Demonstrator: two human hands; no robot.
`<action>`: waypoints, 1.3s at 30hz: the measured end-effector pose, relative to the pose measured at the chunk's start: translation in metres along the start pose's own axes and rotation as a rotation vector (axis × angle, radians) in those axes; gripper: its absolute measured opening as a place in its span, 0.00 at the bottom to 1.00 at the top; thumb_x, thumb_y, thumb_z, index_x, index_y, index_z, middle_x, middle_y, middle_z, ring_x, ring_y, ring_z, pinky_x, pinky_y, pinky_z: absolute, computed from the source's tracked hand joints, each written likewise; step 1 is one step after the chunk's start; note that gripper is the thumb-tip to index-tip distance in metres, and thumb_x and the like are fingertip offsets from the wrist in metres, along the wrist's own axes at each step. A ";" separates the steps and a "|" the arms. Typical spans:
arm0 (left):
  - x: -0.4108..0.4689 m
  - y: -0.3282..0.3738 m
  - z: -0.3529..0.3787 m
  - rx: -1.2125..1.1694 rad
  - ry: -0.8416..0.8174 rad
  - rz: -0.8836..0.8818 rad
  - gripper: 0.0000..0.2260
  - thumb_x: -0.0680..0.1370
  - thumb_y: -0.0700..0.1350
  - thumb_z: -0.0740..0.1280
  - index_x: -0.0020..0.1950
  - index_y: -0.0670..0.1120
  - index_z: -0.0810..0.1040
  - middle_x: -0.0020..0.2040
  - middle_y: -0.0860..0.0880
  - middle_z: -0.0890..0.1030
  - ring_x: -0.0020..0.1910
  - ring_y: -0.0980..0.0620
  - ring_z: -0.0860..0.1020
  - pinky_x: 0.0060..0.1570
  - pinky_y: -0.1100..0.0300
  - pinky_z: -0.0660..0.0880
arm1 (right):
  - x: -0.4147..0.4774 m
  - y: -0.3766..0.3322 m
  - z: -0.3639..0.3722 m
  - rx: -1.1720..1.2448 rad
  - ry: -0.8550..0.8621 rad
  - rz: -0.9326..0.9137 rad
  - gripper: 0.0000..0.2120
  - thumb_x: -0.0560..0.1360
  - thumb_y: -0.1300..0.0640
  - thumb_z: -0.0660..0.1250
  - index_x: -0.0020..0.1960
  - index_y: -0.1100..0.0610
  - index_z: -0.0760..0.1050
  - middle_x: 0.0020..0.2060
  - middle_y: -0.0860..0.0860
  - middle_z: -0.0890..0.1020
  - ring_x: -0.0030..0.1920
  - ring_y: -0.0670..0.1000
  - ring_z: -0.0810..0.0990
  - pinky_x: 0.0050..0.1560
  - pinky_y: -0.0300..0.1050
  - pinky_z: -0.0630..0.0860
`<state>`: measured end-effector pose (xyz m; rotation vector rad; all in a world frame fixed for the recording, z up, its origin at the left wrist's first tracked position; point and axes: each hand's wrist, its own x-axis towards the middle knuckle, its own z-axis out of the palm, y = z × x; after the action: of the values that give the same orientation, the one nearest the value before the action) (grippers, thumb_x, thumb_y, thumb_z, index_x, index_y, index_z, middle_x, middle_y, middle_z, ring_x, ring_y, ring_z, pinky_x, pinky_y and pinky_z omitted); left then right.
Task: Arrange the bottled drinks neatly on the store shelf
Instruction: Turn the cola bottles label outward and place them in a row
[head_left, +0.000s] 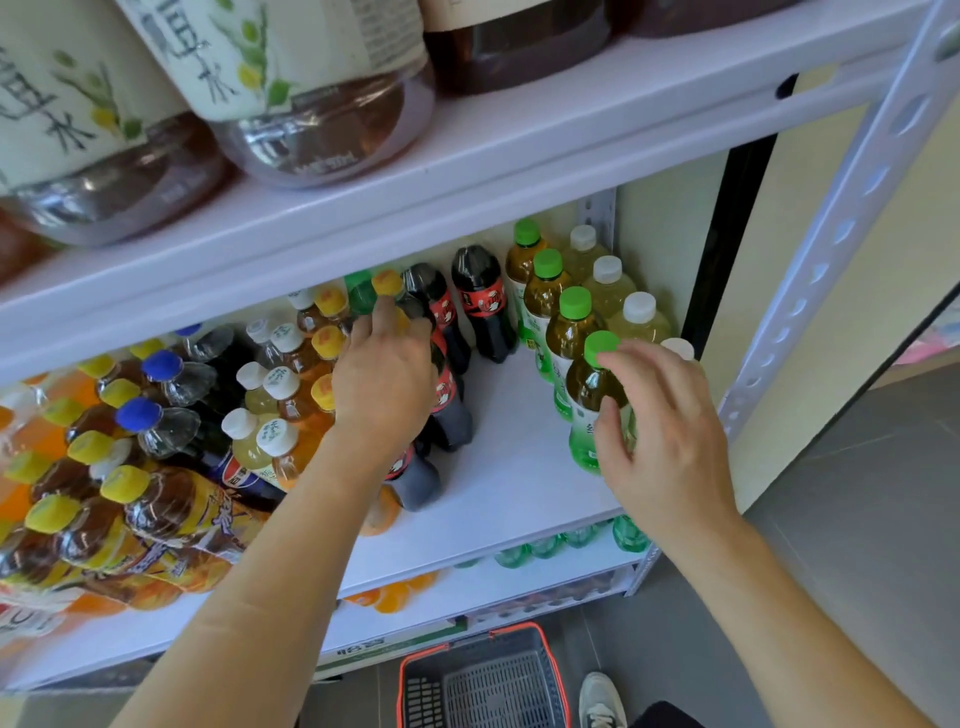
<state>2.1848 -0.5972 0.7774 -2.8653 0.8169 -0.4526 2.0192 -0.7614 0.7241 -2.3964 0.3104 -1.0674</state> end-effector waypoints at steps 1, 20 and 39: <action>-0.002 -0.001 0.001 0.025 -0.033 0.013 0.17 0.77 0.39 0.63 0.66 0.44 0.75 0.69 0.38 0.68 0.62 0.36 0.72 0.60 0.47 0.71 | -0.003 -0.003 0.000 0.030 0.003 -0.028 0.13 0.74 0.69 0.66 0.58 0.65 0.78 0.55 0.59 0.79 0.54 0.59 0.76 0.55 0.48 0.74; -0.051 -0.006 -0.069 -1.548 0.279 -0.368 0.11 0.70 0.56 0.70 0.32 0.51 0.80 0.28 0.54 0.76 0.29 0.53 0.75 0.33 0.61 0.73 | -0.049 -0.058 0.009 0.612 -0.664 0.400 0.25 0.62 0.38 0.76 0.56 0.35 0.71 0.46 0.36 0.82 0.46 0.38 0.81 0.43 0.34 0.76; -0.089 0.011 -0.051 -2.441 -0.157 -0.485 0.17 0.67 0.58 0.74 0.47 0.46 0.82 0.44 0.42 0.82 0.42 0.45 0.83 0.43 0.52 0.79 | -0.050 -0.088 -0.034 1.211 -0.733 0.730 0.29 0.62 0.46 0.79 0.61 0.47 0.77 0.54 0.55 0.82 0.52 0.55 0.82 0.49 0.48 0.80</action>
<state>2.0915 -0.5612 0.8011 -4.5064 0.4991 2.6641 1.9609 -0.6788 0.7577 -1.2189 0.1570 0.0734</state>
